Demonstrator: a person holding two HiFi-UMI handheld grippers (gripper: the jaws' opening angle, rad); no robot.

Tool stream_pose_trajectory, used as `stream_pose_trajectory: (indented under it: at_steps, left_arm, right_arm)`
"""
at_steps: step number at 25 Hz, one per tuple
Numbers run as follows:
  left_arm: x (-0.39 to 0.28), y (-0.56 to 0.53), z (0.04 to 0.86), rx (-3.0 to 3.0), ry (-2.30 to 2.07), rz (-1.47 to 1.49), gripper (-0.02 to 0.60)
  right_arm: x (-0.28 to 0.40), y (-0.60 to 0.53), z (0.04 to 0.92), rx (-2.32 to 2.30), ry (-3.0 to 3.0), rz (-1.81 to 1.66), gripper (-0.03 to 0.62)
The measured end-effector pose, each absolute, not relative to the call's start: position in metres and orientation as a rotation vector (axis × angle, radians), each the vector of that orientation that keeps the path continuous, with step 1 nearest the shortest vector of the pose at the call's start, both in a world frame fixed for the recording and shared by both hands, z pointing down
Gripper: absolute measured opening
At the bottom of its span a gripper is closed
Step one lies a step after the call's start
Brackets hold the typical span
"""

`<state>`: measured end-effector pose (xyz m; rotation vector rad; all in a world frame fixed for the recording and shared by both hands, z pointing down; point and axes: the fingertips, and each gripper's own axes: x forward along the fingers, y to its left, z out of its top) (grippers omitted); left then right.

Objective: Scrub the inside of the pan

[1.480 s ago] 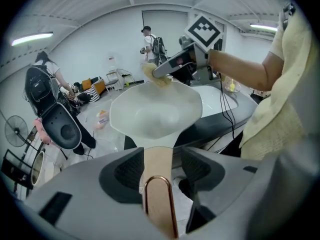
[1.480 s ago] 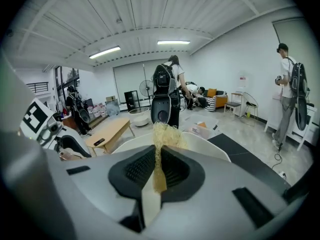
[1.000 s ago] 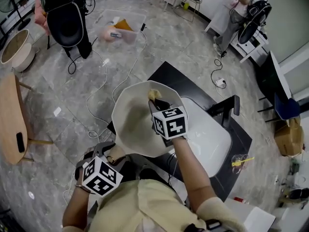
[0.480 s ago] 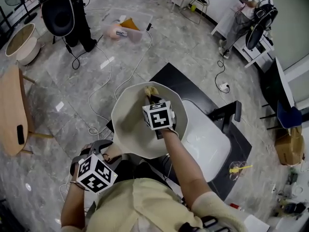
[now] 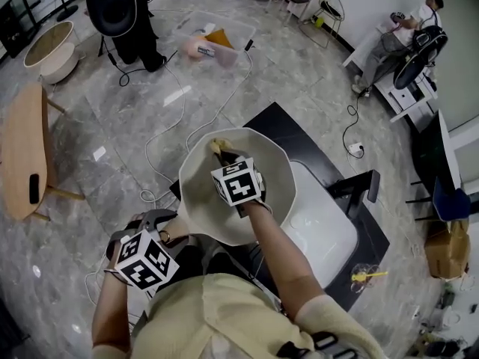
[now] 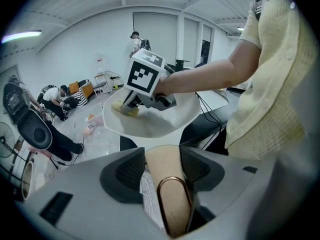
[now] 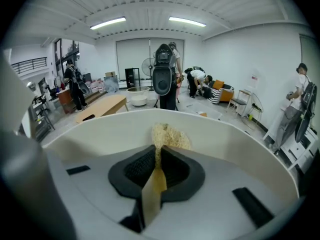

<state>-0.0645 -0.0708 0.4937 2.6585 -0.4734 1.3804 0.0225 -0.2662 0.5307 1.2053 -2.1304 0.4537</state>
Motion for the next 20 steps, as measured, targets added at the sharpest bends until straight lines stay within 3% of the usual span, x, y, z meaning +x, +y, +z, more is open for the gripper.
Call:
stream_pose_trajectory:
  at_steps: [20]
  left_arm:
    - [-0.064, -0.071, 0.494, 2.647, -0.497, 1.41, 0.232]
  right_arm:
    - [-0.045, -0.176, 0.531, 0.573, -2.247, 0.359, 0.044]
